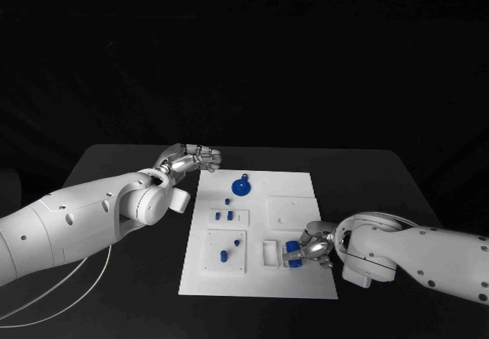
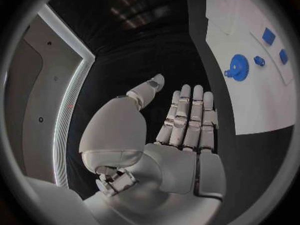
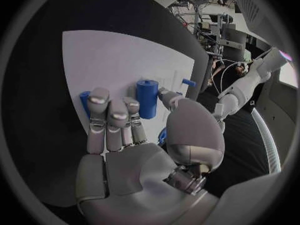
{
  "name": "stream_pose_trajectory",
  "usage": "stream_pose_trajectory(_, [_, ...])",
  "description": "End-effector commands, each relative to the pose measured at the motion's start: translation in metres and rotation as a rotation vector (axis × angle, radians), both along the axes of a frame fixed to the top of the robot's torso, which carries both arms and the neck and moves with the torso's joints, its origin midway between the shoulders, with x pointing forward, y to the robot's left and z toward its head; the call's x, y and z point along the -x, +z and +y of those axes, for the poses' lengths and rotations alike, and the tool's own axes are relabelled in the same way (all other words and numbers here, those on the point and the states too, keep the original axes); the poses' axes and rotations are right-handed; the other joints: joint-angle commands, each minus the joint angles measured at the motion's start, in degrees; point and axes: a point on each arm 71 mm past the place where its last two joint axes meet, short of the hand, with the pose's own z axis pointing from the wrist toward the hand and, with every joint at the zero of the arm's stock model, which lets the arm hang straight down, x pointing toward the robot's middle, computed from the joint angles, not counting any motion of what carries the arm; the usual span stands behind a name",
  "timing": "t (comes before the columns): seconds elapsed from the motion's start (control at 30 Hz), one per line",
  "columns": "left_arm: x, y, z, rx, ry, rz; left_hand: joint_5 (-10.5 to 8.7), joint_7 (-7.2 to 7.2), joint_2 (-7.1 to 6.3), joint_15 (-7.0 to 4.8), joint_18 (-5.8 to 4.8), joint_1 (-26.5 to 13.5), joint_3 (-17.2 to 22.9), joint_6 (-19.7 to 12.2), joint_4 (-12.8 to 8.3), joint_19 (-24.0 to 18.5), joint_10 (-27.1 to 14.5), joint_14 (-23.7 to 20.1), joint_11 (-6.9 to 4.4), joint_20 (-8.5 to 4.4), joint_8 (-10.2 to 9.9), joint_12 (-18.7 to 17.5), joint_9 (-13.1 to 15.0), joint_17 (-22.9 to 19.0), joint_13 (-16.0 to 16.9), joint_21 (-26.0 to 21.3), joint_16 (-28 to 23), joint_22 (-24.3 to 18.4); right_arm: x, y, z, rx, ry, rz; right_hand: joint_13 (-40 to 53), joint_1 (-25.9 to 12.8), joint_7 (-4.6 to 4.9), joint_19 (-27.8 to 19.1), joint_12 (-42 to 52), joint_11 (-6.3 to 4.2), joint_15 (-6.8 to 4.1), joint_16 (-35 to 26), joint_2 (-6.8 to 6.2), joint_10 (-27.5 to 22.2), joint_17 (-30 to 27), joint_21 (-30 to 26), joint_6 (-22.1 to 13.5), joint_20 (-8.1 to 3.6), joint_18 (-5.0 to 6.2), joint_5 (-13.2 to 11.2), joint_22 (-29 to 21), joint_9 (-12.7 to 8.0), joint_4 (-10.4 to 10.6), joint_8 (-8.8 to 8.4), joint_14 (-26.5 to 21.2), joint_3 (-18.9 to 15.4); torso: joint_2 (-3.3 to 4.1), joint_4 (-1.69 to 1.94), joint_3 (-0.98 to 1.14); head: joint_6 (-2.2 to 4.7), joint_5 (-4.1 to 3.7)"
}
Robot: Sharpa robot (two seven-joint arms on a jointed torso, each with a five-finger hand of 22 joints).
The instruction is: Assemble the parts on the task board
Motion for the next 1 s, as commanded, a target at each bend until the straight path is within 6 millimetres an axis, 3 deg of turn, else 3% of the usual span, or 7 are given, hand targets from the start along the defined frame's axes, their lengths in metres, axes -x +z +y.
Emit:
stream_pose_trajectory(0.03, [0.000,0.001,-0.002,0.011,-0.013,-0.001,0.10,0.01,0.05,0.27,0.69,-0.44,-0.10,-0.52,0.13,0.34,-0.48,0.05,0.09,0.09,0.23,-0.26,-0.06,0.08,-0.08,-0.34,-0.23,0.06,0.001,-0.005,-0.007,0.017,-0.033,-0.011,0.12,1.50,-0.15,-0.05,-0.15,-0.50,-0.26,0.07,0.52,0.21,0.08,0.29,0.70,-0.16,3.95,-0.15,1.08,-8.97,0.27,-0.09,-0.07,2.50,-0.03,0.01,-0.01,0.02,0.02])
stream_pose_trajectory(0.3, [0.000,0.000,0.001,0.009,-0.009,0.001,0.10,0.01,0.05,0.27,0.70,-0.43,-0.10,-0.52,0.12,0.33,-0.49,0.04,0.09,0.09,0.25,-0.26,-0.07,0.10,-0.08,-0.37,-0.27,0.07,0.007,0.004,-0.008,-0.051,-0.082,0.004,0.26,1.70,-0.53,-0.10,-0.38,-0.85,-0.55,-0.02,0.30,0.96,0.23,0.99,2.11,0.40,3.95,-0.15,1.12,-8.37,-0.85,0.20,0.07,6.26,-0.04,-0.06,0.06,0.02,0.22])
stream_pose_trajectory(0.53, [-0.001,0.000,0.001,0.007,-0.008,0.002,0.10,0.01,0.06,0.27,0.70,-0.46,-0.12,-0.51,0.15,0.33,-0.49,0.04,0.09,0.09,0.26,-0.26,-0.07,0.12,-0.08,-0.39,-0.30,0.07,0.003,0.019,-0.009,-0.076,-0.095,-0.007,0.21,0.18,-0.64,-0.12,-0.65,-0.95,-0.63,-0.09,0.23,1.34,0.27,1.35,2.60,0.61,3.95,-0.15,1.10,-8.39,-1.17,0.05,0.11,6.96,-0.03,-0.04,0.00,0.03,0.14])
stream_pose_trajectory(1.0, [0.000,0.000,-0.001,0.008,-0.014,0.007,0.10,0.01,0.06,0.28,0.70,-0.51,-0.14,-0.50,0.21,0.34,-0.50,0.04,0.10,0.10,0.29,-0.25,-0.08,0.16,-0.08,-0.42,-0.35,0.09,0.008,0.017,0.018,-0.099,-0.027,0.073,0.27,-2.49,-0.68,-0.24,-1.01,-0.99,-0.67,-0.17,-0.11,1.59,0.34,1.72,3.04,0.69,3.95,-0.16,1.05,-8.66,-1.52,-0.36,0.16,7.11,-0.03,0.03,-0.11,-0.29,0.70])
